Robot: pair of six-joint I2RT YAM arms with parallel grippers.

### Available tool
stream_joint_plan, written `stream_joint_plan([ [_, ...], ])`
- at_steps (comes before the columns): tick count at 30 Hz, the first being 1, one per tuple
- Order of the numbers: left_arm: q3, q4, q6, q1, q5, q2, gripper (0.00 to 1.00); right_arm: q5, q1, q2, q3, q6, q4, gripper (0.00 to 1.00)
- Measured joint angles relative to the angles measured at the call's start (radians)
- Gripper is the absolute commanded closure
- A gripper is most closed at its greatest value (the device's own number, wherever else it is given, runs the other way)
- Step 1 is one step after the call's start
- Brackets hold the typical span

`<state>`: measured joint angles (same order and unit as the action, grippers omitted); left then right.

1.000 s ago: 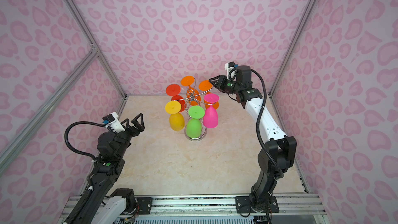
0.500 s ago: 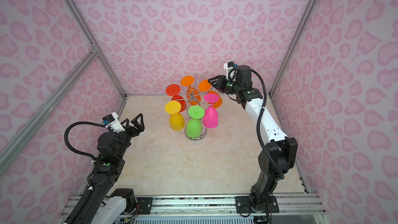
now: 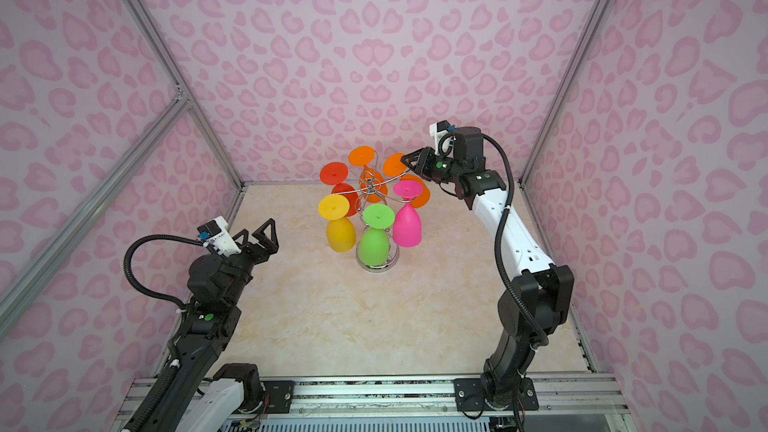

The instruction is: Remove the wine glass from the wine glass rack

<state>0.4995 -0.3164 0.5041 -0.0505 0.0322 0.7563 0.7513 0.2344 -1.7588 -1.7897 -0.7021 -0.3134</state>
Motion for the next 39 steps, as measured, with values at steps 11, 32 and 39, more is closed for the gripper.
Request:
stream_joint_plan([
  [11,0.000,0.000,0.000,0.000,-0.006,0.003,0.01,-0.004,0.002,-0.019,-0.034,0.016,-0.045,0.88],
  [32,-0.008,0.000,0.000,0.000,-0.013,0.004,0.01,0.001,-0.003,-0.015,-0.040,-0.022,-0.058,1.00],
  [39,-0.013,0.000,0.000,0.000,-0.013,0.003,0.01,0.005,-0.024,0.014,-0.009,-0.044,-0.045,1.00],
])
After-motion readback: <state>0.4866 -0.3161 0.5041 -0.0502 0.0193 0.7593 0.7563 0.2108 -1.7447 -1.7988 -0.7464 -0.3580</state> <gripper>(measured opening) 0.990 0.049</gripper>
